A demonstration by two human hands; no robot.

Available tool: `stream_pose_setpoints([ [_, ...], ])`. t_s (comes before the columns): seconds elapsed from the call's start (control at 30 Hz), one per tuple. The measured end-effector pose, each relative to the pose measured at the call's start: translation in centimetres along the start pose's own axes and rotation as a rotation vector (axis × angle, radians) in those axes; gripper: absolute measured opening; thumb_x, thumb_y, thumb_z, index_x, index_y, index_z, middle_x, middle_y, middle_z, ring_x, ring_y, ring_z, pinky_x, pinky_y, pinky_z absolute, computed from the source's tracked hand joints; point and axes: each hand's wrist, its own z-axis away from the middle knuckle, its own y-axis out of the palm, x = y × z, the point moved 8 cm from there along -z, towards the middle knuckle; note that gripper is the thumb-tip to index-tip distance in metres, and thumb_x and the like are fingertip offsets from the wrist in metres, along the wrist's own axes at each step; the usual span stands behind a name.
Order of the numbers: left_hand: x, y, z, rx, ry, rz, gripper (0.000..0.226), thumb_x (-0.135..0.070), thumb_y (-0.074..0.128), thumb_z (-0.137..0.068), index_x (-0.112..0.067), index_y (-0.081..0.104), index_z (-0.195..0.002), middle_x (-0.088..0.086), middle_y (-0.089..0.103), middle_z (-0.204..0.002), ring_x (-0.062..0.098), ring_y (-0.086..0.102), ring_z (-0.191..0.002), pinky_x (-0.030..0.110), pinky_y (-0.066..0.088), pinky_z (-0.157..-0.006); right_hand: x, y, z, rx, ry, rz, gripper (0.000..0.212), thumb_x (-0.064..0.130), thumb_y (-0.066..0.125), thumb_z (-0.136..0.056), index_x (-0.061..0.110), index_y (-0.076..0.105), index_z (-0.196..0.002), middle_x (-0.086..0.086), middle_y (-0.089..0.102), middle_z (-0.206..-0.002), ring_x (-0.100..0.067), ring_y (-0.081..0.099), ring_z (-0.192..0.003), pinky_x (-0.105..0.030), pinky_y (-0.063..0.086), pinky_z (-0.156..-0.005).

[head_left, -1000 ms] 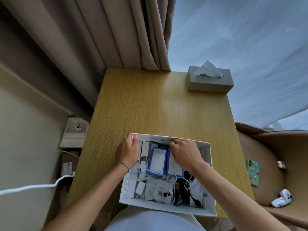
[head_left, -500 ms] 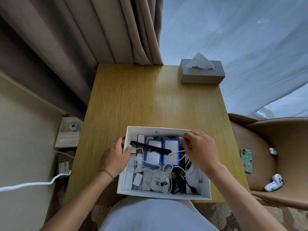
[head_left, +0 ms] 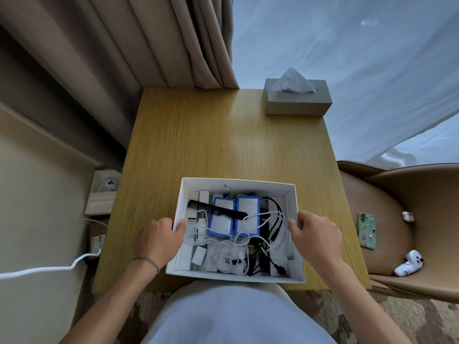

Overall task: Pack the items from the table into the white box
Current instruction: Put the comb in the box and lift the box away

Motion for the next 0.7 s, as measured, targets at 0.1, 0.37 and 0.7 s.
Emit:
stream_pose_setpoints([
  [0.1, -0.5, -0.2, -0.1, 0.014, 0.0, -0.037, 0.054, -0.04, 0.049, -0.099, -0.017, 0.039, -0.051, -0.005, 0.032, -0.044, 0.013, 0.029, -0.038, 0.023, 0.022, -0.044, -0.6, 0.5, -0.5, 0.048, 0.048, 0.081, 0.043, 0.039, 0.058, -0.092, 0.019, 0.046, -0.056, 0.008, 0.045, -0.045, -0.011, 0.036, -0.037, -0.019, 0.03, -0.038],
  [0.37, -1.8, -1.1, 0.0, 0.027, -0.002, -0.088, 0.054, -0.028, 0.047, -0.103, -0.015, 0.039, -0.051, -0.004, 0.03, -0.044, 0.012, 0.026, -0.039, 0.024, 0.02, -0.043, -1.6, 2.5, -0.4, 0.155, 0.12, 0.025, 0.051, 0.036, 0.049, -0.099, 0.017, 0.039, -0.054, 0.006, 0.042, -0.048, -0.013, 0.034, -0.04, -0.021, 0.028, -0.042],
  [0.7, -3.1, -2.8, 0.7, 0.024, 0.113, -0.103, 0.055, -0.029, 0.047, -0.102, -0.016, 0.035, -0.049, -0.005, 0.025, -0.043, 0.012, 0.022, -0.038, 0.025, 0.017, -0.042, -2.3, 0.5, 2.0, 0.1, 0.239, -0.004, 0.049, 0.033, 0.05, -0.098, 0.016, 0.038, -0.054, 0.005, 0.041, -0.048, -0.011, 0.032, -0.041, -0.022, 0.021, -0.044],
])
